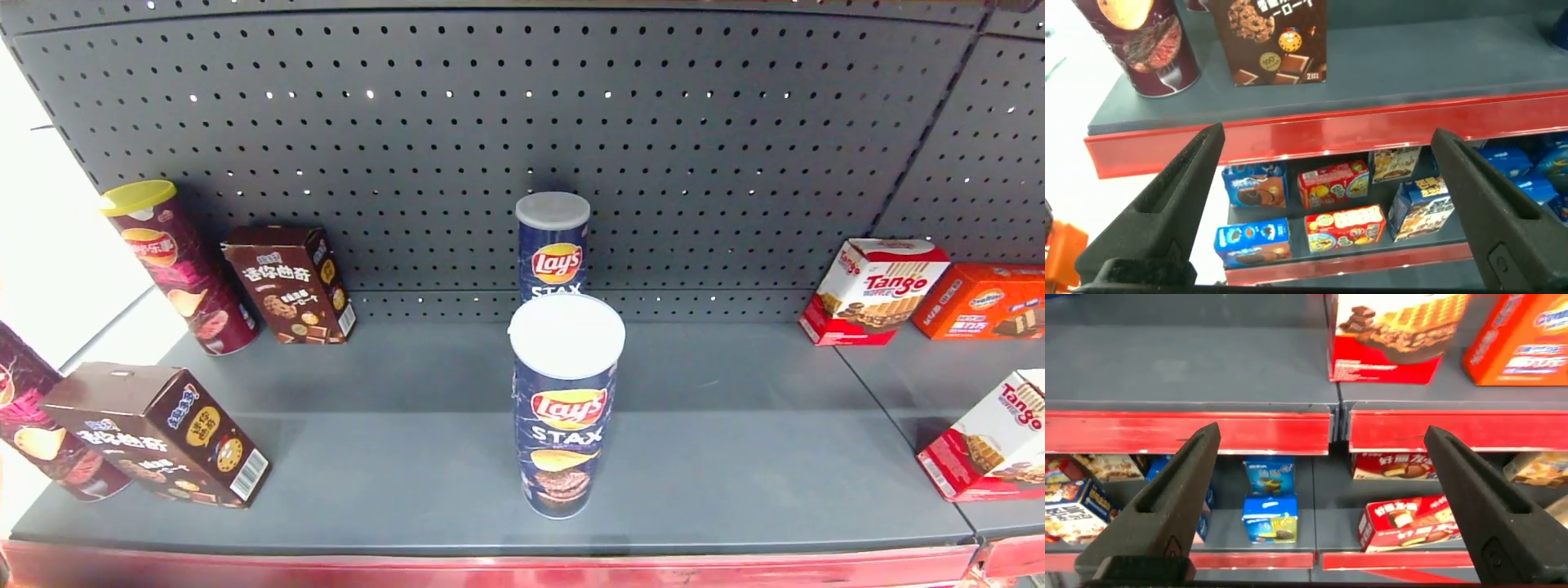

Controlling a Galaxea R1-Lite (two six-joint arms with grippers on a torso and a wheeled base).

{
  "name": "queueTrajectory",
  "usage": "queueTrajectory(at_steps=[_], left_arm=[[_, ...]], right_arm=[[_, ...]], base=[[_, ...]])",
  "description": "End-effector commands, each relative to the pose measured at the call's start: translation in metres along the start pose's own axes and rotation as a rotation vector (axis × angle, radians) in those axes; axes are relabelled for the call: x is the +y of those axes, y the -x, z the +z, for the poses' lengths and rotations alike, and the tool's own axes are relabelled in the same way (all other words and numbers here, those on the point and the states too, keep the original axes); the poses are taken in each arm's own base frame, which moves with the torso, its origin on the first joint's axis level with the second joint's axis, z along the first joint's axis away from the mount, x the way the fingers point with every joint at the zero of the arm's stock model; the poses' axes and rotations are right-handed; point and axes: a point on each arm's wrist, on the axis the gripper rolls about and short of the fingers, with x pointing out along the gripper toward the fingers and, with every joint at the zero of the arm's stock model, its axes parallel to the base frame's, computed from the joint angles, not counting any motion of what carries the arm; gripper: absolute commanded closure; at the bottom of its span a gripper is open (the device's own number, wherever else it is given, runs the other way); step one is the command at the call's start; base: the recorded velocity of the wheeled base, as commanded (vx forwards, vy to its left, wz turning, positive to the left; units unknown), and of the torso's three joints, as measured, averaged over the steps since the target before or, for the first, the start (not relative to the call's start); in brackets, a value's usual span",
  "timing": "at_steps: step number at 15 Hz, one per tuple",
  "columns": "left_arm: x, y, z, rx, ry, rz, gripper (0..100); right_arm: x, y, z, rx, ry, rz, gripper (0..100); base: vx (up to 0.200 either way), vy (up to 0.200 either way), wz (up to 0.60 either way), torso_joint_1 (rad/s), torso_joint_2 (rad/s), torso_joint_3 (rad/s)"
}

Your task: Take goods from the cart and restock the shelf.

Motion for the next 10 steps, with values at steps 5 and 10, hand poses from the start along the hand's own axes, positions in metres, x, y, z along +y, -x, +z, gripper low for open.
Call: queueTrajectory(at_steps=[5,10], left_arm=[[0.0000,-0.0001,0.0000,0.001,0.001,0.001,0],[0.0000,-0.0001,0.0000,0.001,0.002,0.002,0]], right_arm=[[0.0000,-0.0001,0.0000,0.002,0.000,0.000,0],[0.0000,-0.0001,0.0000,0.002,0.000,0.000,0]], base=[[0.000,0.000,0.00,0.000,0.00,0.000],[0.000,0.000,0.00,0.000,0.00,0.000]])
